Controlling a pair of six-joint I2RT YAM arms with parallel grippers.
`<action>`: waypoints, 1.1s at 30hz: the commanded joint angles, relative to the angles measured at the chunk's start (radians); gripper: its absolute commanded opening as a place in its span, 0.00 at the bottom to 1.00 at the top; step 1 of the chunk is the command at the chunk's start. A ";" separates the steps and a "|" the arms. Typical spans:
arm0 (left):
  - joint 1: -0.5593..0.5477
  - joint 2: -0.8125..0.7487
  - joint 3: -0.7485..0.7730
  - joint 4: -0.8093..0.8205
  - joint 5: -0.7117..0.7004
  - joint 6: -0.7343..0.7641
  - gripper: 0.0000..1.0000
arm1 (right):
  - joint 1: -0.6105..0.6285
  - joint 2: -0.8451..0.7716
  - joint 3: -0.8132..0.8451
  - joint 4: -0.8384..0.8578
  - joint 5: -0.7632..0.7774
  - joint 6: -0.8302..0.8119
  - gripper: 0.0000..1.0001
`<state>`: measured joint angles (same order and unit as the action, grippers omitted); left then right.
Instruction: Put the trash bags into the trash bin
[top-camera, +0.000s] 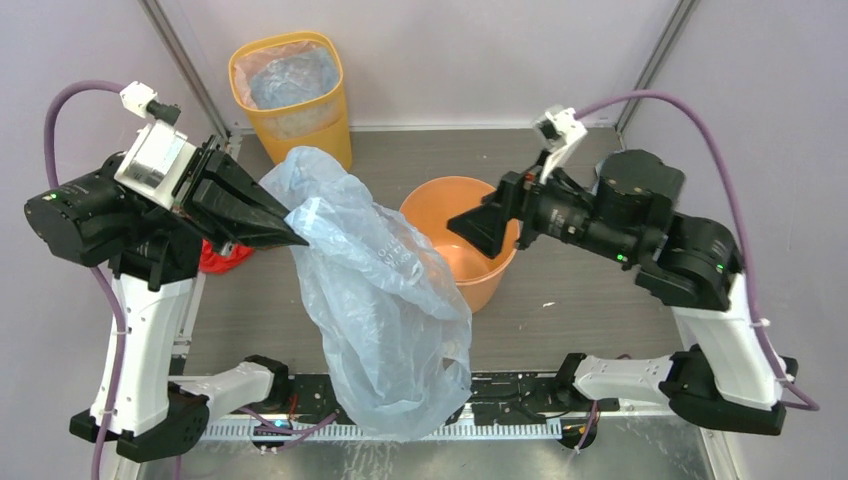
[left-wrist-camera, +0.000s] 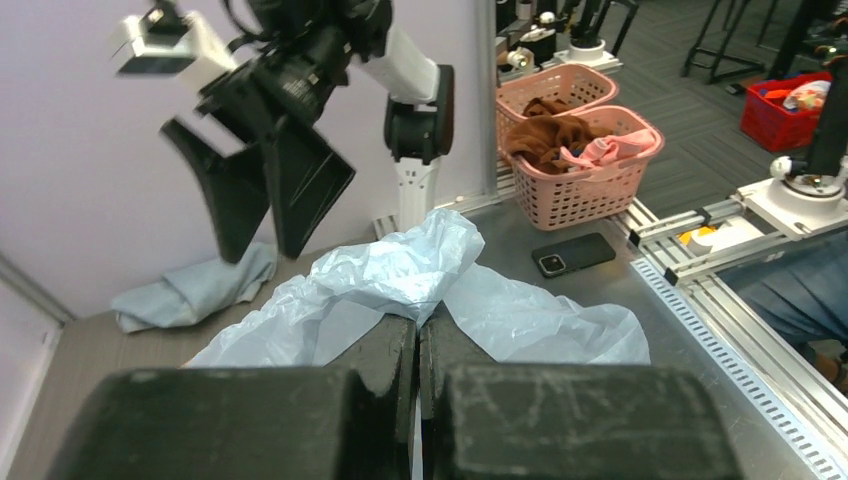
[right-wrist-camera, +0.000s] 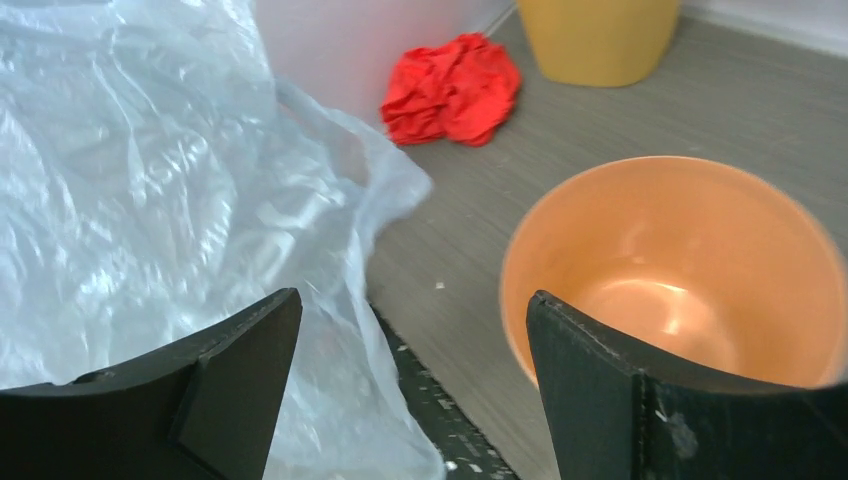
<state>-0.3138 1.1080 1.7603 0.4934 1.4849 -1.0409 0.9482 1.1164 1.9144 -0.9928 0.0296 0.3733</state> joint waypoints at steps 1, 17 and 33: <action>-0.053 -0.022 0.020 0.071 -0.017 -0.020 0.00 | 0.004 0.085 0.010 0.131 -0.186 0.115 0.88; -0.134 -0.009 0.065 0.089 -0.014 -0.018 0.00 | -0.097 0.091 -0.178 0.429 -0.555 0.375 0.40; -0.134 -0.001 0.017 -0.018 -0.011 0.090 0.00 | -0.206 0.052 -0.135 0.265 -0.560 0.281 0.50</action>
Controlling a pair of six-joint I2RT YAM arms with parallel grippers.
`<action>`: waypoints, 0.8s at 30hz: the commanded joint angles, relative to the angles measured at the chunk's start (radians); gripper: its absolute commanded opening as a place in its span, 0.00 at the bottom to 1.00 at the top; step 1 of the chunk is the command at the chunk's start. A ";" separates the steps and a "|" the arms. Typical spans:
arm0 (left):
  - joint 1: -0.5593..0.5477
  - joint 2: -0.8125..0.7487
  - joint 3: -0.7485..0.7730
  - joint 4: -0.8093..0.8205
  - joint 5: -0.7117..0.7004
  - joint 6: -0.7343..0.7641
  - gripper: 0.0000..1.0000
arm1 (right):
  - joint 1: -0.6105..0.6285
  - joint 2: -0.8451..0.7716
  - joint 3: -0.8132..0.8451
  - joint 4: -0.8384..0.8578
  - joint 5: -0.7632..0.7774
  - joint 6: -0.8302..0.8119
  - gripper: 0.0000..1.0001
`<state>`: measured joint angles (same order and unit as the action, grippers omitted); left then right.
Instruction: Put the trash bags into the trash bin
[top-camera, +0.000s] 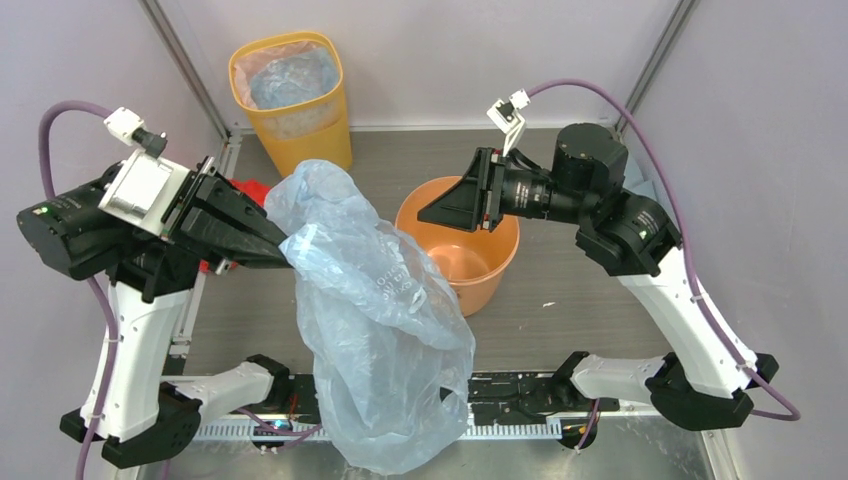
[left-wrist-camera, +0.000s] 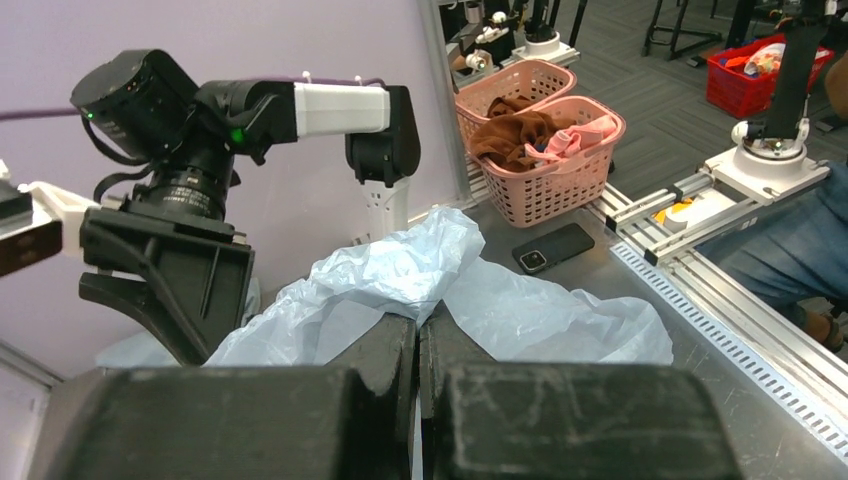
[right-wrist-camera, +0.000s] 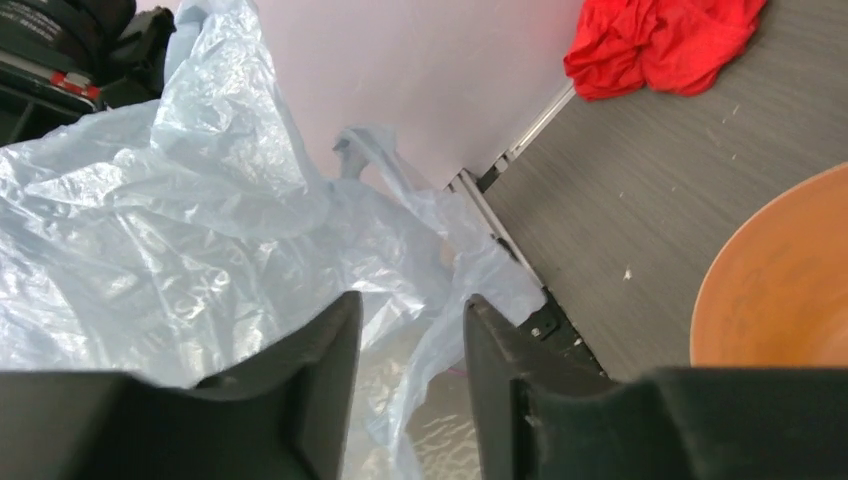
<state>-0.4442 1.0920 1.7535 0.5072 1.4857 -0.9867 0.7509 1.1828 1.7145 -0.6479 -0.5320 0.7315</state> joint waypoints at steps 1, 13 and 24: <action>-0.003 0.027 0.042 -0.032 -0.009 0.031 0.00 | -0.010 -0.010 0.066 -0.092 -0.008 -0.078 0.61; -0.015 0.078 0.107 0.023 -0.008 -0.003 0.00 | -0.014 -0.004 -0.095 0.138 -0.214 0.082 0.77; -0.024 0.075 0.067 0.063 -0.021 -0.007 0.00 | -0.016 -0.009 -0.202 0.418 -0.329 0.257 0.01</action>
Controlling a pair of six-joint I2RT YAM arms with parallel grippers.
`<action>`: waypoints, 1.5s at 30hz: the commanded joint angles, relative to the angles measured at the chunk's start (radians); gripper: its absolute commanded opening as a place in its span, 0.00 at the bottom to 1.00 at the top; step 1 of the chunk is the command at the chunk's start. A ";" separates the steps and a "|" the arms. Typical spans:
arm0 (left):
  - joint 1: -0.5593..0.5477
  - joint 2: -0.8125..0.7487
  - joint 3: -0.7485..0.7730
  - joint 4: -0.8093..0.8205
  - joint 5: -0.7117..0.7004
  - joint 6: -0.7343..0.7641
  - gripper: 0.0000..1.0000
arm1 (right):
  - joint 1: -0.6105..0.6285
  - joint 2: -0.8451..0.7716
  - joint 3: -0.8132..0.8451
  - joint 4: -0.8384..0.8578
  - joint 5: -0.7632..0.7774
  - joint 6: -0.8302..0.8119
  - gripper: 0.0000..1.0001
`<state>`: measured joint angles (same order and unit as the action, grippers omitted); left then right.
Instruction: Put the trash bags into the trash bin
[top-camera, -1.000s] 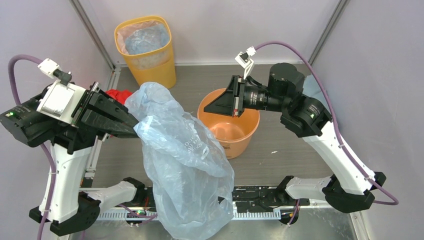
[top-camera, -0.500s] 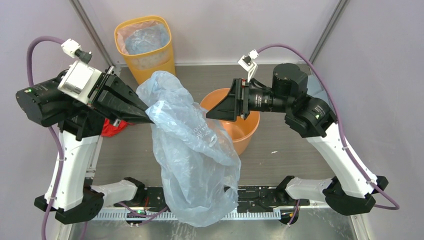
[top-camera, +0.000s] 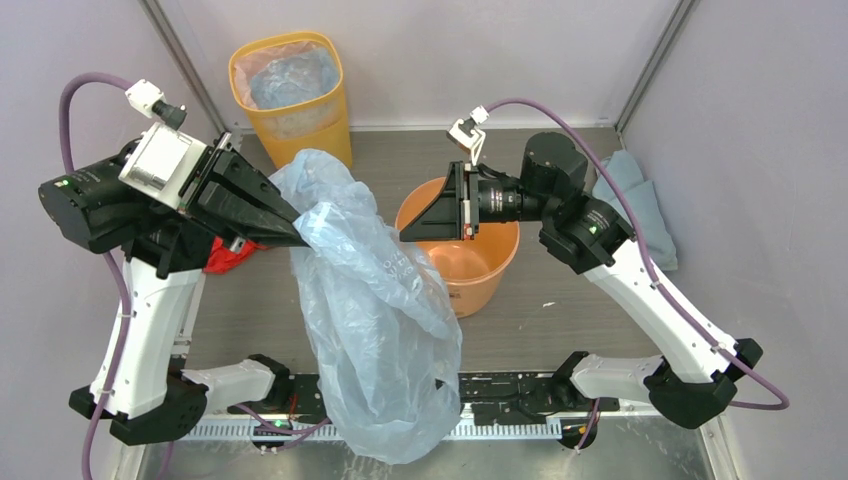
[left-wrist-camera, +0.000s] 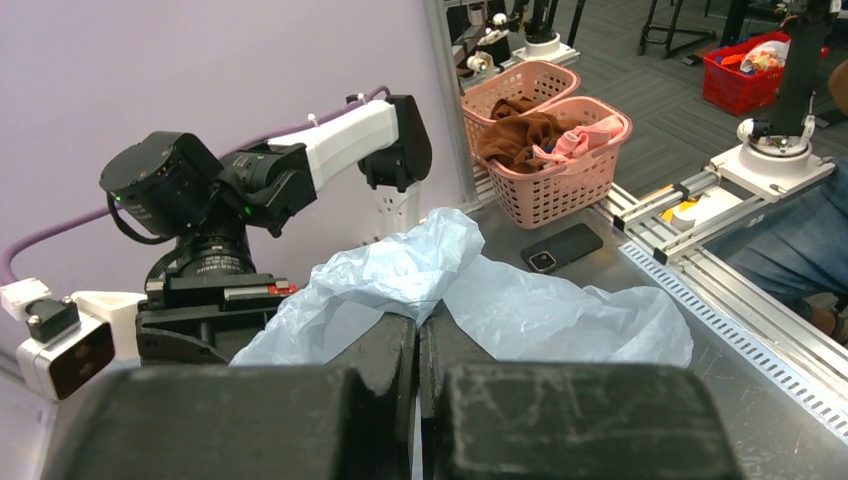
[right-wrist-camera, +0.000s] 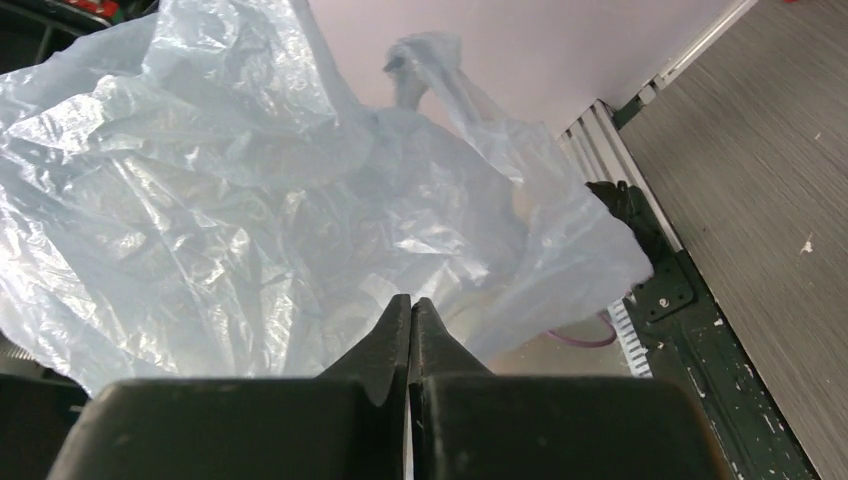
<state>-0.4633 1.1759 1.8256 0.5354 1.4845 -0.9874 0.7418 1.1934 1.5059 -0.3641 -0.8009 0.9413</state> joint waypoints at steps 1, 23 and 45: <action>-0.005 -0.010 -0.006 0.035 -0.018 -0.007 0.00 | -0.010 -0.023 0.010 0.106 -0.050 0.030 0.01; -0.005 0.010 0.052 0.018 0.003 -0.007 0.00 | -0.024 -0.113 -0.017 -0.251 0.058 -0.254 0.67; -0.005 0.001 0.022 0.018 0.005 -0.008 0.00 | -0.060 -0.062 0.075 -0.404 0.452 -0.376 0.01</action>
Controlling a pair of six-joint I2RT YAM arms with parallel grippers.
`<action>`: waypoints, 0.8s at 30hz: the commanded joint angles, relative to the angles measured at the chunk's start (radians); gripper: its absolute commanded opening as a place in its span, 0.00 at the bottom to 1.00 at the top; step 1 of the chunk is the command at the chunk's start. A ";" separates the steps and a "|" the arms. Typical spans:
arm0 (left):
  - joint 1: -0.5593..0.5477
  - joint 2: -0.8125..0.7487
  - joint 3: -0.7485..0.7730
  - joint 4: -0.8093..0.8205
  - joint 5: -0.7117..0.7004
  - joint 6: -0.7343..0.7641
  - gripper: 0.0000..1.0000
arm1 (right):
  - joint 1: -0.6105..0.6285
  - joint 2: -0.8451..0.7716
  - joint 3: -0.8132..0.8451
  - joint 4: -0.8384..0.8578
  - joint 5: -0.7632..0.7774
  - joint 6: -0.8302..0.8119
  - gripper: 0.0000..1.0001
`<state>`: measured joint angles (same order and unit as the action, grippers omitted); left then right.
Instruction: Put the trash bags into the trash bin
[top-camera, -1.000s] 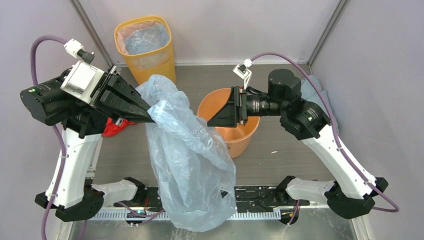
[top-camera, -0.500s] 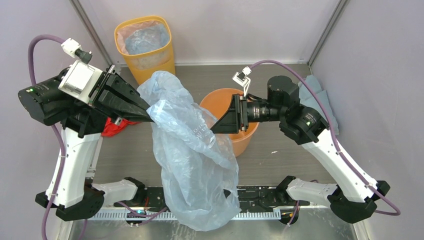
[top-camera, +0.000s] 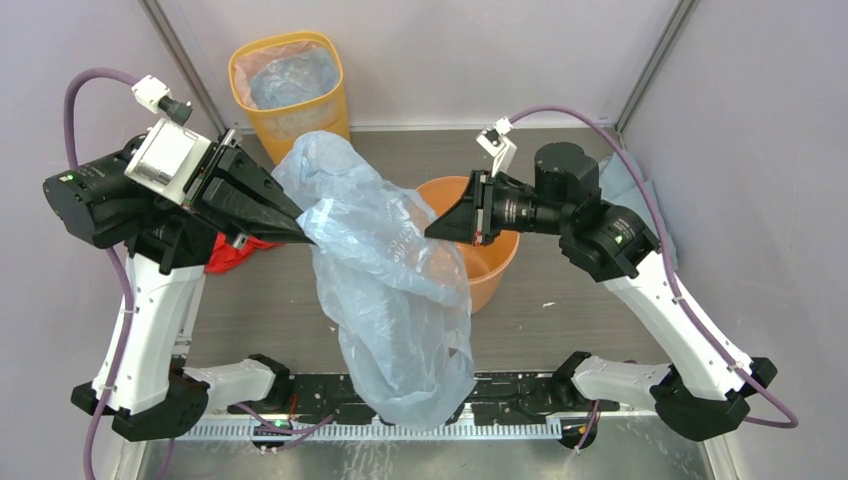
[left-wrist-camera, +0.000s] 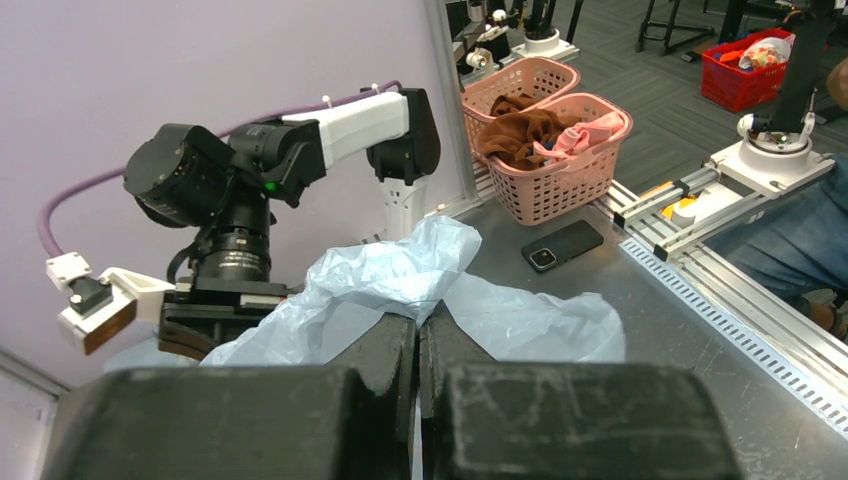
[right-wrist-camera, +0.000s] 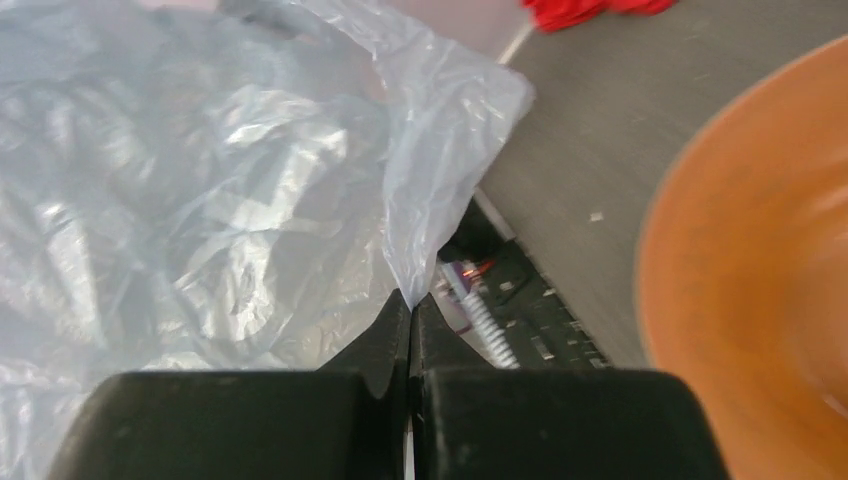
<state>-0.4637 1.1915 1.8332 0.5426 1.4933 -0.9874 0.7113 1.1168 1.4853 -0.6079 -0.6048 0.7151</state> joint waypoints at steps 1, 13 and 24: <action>-0.004 -0.021 0.013 0.011 -0.004 -0.007 0.00 | -0.045 0.021 0.103 -0.175 0.281 -0.162 0.01; 0.025 -0.084 -0.005 -0.103 -0.002 0.082 0.00 | -0.252 0.051 0.150 -0.161 0.184 -0.177 0.01; 0.322 -0.085 -0.052 -0.398 -0.151 0.213 0.14 | -0.266 0.129 0.502 -0.313 0.299 -0.284 0.01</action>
<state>-0.2459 1.0859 1.7851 0.2733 1.4467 -0.8066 0.4500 1.2484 1.8530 -0.8757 -0.3759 0.5003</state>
